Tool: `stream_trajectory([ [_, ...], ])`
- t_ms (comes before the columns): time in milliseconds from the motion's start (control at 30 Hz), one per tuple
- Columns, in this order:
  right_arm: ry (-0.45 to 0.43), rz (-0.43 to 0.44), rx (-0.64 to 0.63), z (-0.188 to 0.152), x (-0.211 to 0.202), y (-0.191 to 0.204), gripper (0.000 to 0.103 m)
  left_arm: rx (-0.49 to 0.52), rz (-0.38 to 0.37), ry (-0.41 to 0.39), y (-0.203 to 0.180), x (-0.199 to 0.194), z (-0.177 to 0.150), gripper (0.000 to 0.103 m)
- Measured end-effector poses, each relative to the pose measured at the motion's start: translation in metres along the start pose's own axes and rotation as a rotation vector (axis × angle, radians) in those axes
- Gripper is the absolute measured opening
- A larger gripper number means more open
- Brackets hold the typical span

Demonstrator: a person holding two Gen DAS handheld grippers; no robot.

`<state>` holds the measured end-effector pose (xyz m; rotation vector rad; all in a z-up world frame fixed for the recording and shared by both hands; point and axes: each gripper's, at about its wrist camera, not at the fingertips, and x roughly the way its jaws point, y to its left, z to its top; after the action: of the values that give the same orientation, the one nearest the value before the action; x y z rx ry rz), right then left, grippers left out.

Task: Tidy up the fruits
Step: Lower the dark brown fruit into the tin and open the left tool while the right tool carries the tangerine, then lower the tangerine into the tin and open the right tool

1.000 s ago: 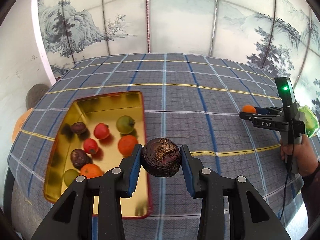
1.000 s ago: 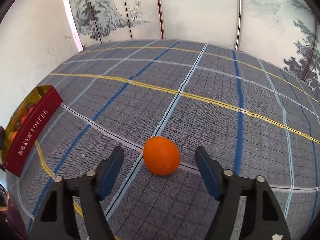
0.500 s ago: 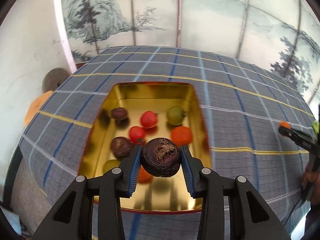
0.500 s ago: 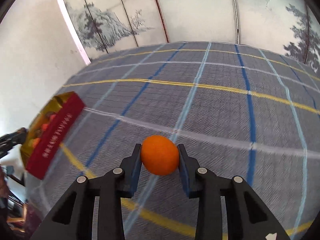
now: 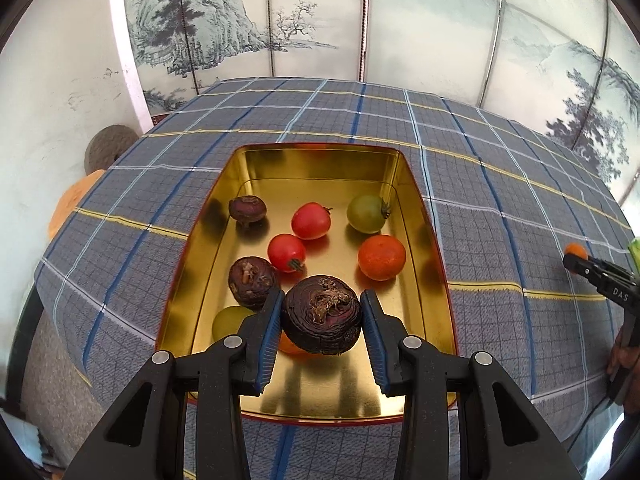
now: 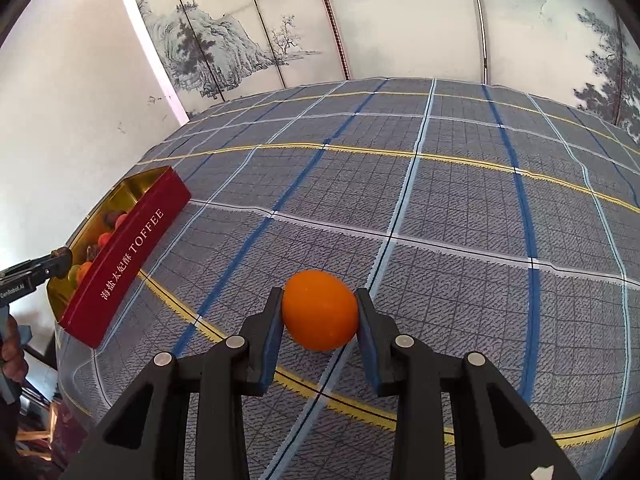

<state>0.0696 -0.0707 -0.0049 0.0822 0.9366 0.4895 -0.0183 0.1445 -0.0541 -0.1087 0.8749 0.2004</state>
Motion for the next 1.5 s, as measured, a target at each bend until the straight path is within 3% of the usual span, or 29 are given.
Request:
stream_trajectory([
  [900,0.022,-0.003,-0.019,0.0,0.004,0.003,0.032,0.089,0.033,0.002,-0.018,0.018,-0.001,0.041],
  [933,0.023,-0.004,-0.02,0.0,0.004,0.004,0.032,0.093,0.037,0.001,-0.019,0.018,-0.001,0.042],
  [1067,0.025,-0.007,-0.02,-0.001,0.005,0.004,0.032,0.099,0.054,-0.024,-0.02,0.013,-0.001,0.066],
  [1500,0.004,0.063,0.006,0.006,-0.007,0.02,0.032,0.076,0.085,-0.054,-0.008,0.001,0.0,0.075],
])
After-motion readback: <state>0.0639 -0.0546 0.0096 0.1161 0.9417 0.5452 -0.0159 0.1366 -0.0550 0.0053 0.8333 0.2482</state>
